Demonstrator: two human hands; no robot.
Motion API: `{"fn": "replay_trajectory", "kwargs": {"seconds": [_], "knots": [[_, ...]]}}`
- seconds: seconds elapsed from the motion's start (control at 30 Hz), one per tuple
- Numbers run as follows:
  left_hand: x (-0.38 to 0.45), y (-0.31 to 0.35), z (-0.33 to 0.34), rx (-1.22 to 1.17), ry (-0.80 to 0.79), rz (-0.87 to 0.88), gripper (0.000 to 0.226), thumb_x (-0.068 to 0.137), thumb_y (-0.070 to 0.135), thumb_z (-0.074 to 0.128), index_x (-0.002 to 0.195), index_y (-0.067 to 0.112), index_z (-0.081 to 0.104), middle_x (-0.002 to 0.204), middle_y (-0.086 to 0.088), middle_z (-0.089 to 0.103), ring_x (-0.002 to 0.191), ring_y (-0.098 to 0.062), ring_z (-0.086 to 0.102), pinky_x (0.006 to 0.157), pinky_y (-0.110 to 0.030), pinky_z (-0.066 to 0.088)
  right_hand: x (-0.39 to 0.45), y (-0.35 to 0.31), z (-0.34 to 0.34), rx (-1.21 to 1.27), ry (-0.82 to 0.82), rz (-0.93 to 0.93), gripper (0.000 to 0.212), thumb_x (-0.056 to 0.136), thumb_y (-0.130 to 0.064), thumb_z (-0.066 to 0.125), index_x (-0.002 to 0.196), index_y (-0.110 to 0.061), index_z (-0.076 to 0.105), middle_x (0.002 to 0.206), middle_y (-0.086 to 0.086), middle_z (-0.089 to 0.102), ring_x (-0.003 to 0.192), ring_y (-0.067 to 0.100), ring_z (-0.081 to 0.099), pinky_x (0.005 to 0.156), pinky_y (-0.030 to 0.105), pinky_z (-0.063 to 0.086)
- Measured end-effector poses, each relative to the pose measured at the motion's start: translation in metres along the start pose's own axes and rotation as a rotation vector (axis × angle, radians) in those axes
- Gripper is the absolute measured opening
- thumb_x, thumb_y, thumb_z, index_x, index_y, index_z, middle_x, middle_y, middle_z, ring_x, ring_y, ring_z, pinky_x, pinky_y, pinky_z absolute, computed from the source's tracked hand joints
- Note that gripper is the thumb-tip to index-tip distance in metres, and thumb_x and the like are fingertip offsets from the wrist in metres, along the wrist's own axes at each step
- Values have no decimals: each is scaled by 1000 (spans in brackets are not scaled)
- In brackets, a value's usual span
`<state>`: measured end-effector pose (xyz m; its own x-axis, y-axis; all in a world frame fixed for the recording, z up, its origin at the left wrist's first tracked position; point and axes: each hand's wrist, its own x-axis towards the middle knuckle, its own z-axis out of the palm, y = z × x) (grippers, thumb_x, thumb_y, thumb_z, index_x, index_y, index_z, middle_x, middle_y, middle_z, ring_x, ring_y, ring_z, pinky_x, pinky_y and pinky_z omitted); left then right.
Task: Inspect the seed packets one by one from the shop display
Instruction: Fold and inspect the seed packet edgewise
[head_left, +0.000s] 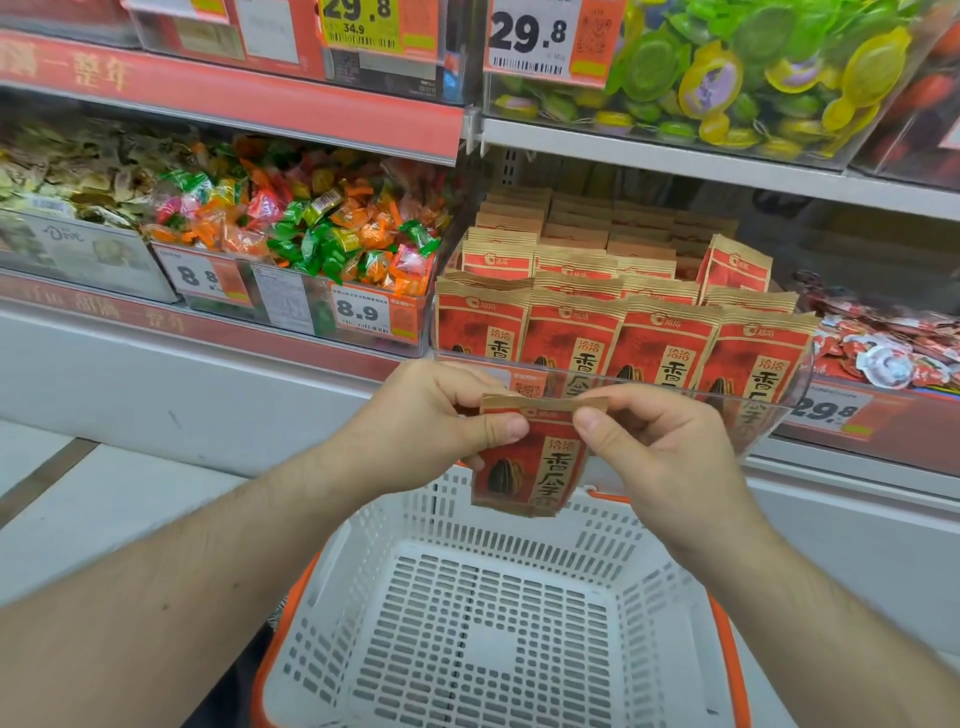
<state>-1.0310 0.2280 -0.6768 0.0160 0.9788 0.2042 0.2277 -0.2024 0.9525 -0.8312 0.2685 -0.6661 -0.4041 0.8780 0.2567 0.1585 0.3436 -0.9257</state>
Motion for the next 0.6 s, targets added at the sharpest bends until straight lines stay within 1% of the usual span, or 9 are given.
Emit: {"fn": "replay_trajectory", "kwargs": {"seconds": [0.1,0.17,0.23,0.27,0.33,0.4,0.5,0.57,0.6], "knots": [[0,2,0,-71,12,-87,21,70,30,69,84,17,79,81,5,76,65,-12,66,54,-22,53,1,5,-1,3,-120,150,14,89,-12,67,95,-23,74,94,-3,77,91,15,71,83,39,59],[0,4,1,-125,24,-124,22,70,29,69,86,16,77,87,-1,78,65,-14,65,51,-22,52,1,6,-2,-12,-162,199,14,91,-14,65,99,-21,74,95,-3,77,92,15,72,83,36,59],[0,5,2,-159,13,-159,23,71,29,68,90,18,76,88,0,78,65,-12,65,49,-21,51,2,4,-2,-33,-160,209,13,92,-15,64,96,-21,74,91,-4,77,88,13,73,80,35,58],[-1,5,1,-170,-8,-190,25,72,29,68,93,18,75,89,1,77,67,-10,66,49,-21,51,3,3,-2,-36,-143,213,12,92,-15,64,93,-19,75,88,-2,77,86,16,73,80,39,59],[-2,3,-1,-149,-83,-263,34,71,31,70,101,17,73,97,-2,77,75,-10,68,51,-23,51,4,3,-3,-24,-85,216,15,92,-17,64,85,-15,77,84,5,77,85,29,73,80,52,58],[-3,2,-1,-96,-154,-305,40,70,32,71,107,15,72,100,-7,77,80,-11,70,54,-23,52,5,4,-4,22,-27,221,19,92,-19,64,80,-13,76,82,10,76,83,37,71,80,57,57],[-4,3,1,-120,-142,-294,31,70,30,71,98,17,73,85,-1,77,70,-10,68,51,-21,50,5,4,-4,126,-12,264,19,91,-20,63,79,-15,76,82,8,77,78,25,73,80,49,58],[-3,5,0,-151,-112,-283,25,70,28,71,93,19,73,84,-3,77,67,-13,67,49,-20,49,5,2,-5,174,-56,282,16,86,-24,63,87,-13,74,85,7,77,78,22,74,75,42,57],[-2,6,-1,-171,-95,-281,25,69,28,71,92,18,73,84,-4,77,67,-15,67,49,-20,49,6,2,-8,178,-94,285,21,81,-27,64,93,-11,73,86,8,77,79,21,74,72,39,56]]}}
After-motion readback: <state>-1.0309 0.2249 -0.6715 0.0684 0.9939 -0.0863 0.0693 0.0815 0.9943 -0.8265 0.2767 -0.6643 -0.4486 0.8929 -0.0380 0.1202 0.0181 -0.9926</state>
